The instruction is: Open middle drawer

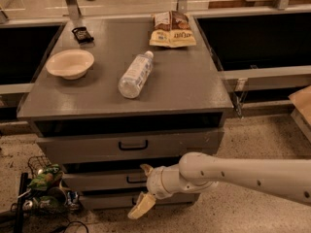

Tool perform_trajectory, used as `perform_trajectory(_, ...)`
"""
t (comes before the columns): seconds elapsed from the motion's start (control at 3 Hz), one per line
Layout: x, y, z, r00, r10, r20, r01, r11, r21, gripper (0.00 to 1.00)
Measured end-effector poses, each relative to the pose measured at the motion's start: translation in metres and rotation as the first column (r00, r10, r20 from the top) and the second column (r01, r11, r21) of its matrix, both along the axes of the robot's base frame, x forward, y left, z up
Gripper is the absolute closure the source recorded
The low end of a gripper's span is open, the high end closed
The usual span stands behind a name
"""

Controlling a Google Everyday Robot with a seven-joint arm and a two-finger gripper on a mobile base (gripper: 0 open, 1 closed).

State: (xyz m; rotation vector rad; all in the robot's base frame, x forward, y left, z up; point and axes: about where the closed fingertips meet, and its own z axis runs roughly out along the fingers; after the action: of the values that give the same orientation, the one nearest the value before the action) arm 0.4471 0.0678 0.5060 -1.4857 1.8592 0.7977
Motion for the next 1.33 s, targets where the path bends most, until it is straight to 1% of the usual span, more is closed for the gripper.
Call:
perform_trajectory(0.33,0.000,0.026,-0.011,0.9982,0.060,-0.006,-0.060,0.997,-0.049,0.00)
perform_trajectory(0.67,0.000,0.026,-0.011,0.9981,0.061,-0.007,-0.061,0.997,-0.050,0.00)
perform_trajectory(1.0,-0.006,0.027,-0.025,0.9981,0.056,-0.026,-0.058,0.996,-0.073,0.00)
perform_trajectory(1.33,-0.021,0.033,-0.058,0.9956,0.048,-0.081,-0.054,0.996,-0.074,0.00)
